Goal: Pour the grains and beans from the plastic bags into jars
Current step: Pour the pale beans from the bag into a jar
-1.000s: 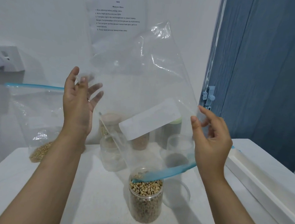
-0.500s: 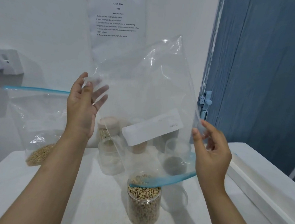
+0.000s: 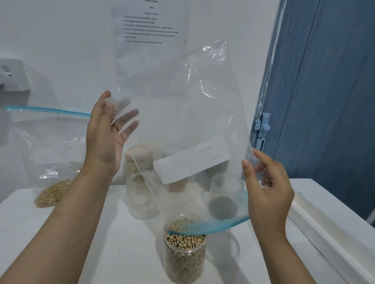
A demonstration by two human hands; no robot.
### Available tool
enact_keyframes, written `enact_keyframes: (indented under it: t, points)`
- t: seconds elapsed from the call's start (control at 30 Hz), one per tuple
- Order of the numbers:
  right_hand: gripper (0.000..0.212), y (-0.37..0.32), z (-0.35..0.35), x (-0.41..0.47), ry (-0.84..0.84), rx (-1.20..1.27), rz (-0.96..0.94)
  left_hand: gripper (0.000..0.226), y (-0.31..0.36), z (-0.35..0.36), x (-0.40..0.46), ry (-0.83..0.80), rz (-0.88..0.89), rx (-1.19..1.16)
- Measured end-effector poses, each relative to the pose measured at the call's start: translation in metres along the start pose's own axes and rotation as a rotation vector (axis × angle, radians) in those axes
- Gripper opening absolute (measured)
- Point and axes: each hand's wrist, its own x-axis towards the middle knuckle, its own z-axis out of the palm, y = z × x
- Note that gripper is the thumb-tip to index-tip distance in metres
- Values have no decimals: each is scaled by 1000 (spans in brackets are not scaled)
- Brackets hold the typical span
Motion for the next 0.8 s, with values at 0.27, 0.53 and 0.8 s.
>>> enact_keyframes:
  t: [0.27,0.53,0.8]
  points:
    - [30,-2,3,1,-9,-9,-8,29,3,-4,4,60,17,25]
    - [32,-4,3,0,-8,-6,-37,28,10,0,4,31,29,19]
    - [33,-5,4,-1,-14,-19,-57,15,11,-5,5,43,30,66]
